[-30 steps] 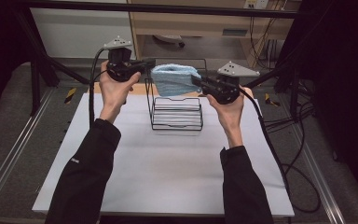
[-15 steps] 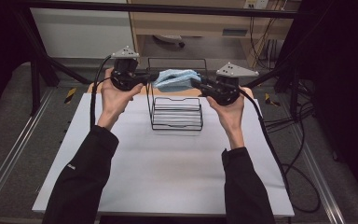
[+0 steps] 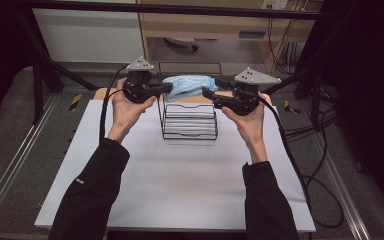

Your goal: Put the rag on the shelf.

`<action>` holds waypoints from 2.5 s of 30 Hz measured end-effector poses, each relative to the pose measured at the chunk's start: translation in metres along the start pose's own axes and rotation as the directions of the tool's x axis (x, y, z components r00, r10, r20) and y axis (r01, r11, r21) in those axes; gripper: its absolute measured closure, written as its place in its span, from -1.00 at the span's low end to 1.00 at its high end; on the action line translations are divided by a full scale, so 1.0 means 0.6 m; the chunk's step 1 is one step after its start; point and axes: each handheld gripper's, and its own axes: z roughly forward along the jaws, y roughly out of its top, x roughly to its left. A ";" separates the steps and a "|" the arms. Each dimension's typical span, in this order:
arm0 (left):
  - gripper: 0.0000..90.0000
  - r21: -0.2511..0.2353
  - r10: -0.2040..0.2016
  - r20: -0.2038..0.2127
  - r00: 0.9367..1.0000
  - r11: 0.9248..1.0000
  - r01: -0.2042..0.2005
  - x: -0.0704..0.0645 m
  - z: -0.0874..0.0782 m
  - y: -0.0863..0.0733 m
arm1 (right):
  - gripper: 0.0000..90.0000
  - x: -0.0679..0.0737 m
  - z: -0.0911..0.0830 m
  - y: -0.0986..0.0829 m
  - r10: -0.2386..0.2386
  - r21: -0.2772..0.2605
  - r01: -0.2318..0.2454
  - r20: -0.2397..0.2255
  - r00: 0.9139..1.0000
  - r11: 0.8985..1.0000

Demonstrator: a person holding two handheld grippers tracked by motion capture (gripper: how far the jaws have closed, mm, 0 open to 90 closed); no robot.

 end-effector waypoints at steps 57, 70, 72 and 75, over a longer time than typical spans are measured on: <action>0.39 -0.058 0.008 -0.072 0.997 0.998 -0.012 -0.010 -0.029 -0.019 | 0.35 -0.013 -0.010 -0.021 0.017 0.097 -0.024 0.071 0.997 0.995; -0.01 -0.059 -0.005 -0.108 0.994 0.998 -0.002 -0.004 -0.044 -0.017 | 0.14 -0.013 -0.021 -0.008 0.030 0.076 -0.034 0.059 0.998 0.997; -0.06 -0.060 -0.005 -0.113 0.994 0.998 -0.002 -0.004 -0.046 -0.017 | 0.11 -0.013 -0.022 -0.007 0.030 0.078 -0.034 0.058 0.998 0.996; -0.12 -0.056 -0.001 -0.118 0.993 0.998 -0.006 -0.002 -0.051 -0.017 | 0.06 -0.013 -0.023 -0.006 0.027 0.077 -0.031 0.060 0.998 0.997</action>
